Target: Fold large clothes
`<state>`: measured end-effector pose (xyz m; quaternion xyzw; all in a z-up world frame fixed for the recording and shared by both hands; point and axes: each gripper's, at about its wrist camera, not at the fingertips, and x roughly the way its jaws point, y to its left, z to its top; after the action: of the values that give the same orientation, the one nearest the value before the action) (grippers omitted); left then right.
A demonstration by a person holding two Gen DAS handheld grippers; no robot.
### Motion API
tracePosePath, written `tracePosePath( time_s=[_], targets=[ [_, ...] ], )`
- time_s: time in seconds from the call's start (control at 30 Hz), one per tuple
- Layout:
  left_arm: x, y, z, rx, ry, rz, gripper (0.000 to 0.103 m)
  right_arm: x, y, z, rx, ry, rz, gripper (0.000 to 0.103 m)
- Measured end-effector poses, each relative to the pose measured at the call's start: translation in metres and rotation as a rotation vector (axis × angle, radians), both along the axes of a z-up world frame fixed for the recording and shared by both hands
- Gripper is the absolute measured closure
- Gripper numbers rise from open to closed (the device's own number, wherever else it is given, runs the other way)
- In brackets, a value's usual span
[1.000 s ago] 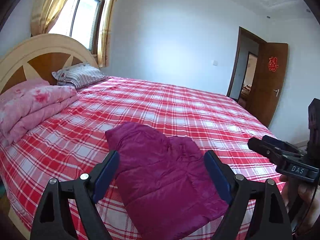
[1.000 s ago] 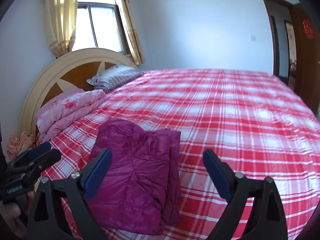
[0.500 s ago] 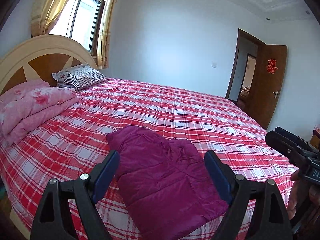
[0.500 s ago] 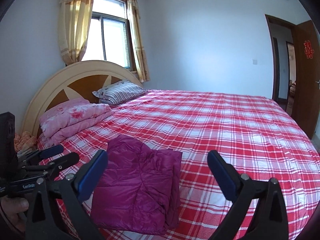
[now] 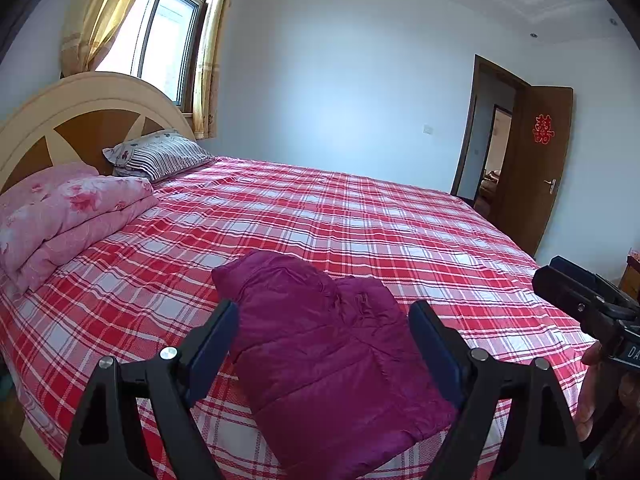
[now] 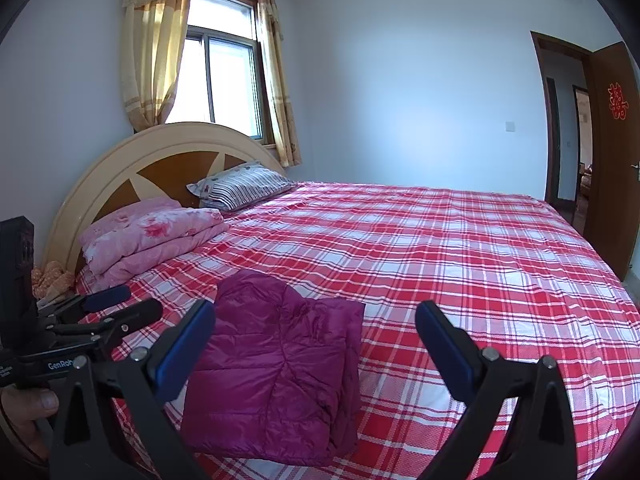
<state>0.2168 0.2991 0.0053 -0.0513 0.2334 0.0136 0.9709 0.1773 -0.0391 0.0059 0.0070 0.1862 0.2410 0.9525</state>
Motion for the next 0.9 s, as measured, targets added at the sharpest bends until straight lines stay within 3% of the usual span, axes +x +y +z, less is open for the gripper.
tracePosePath(
  time_s=[0.4, 0.57, 0.67, 0.77, 0.9],
  targets=[
    [0.002, -0.003, -0.003, 0.018, 0.012, 0.000, 0.016, -0.002, 0.003, -0.003, -0.008, 0.000, 0.006, 0.001],
    [-0.001, -0.010, 0.001, 0.096, 0.001, 0.042, 0.016, -0.004, 0.001, -0.003, 0.001, -0.008, 0.004, 0.001],
    [-0.004, -0.006, 0.004, 0.076, -0.016, 0.040, 0.015, -0.006, 0.000, -0.002, 0.010, -0.020, 0.005, 0.001],
    [-0.006, -0.001, 0.007, 0.041, -0.031, 0.038, 0.005, -0.007, 0.001, 0.000, 0.013, -0.029, 0.009, 0.000],
    [-0.009, 0.003, 0.014, 0.050, -0.061, 0.053, 0.004, -0.008, 0.002, 0.001, 0.010, -0.033, 0.015, 0.000]
  ],
)
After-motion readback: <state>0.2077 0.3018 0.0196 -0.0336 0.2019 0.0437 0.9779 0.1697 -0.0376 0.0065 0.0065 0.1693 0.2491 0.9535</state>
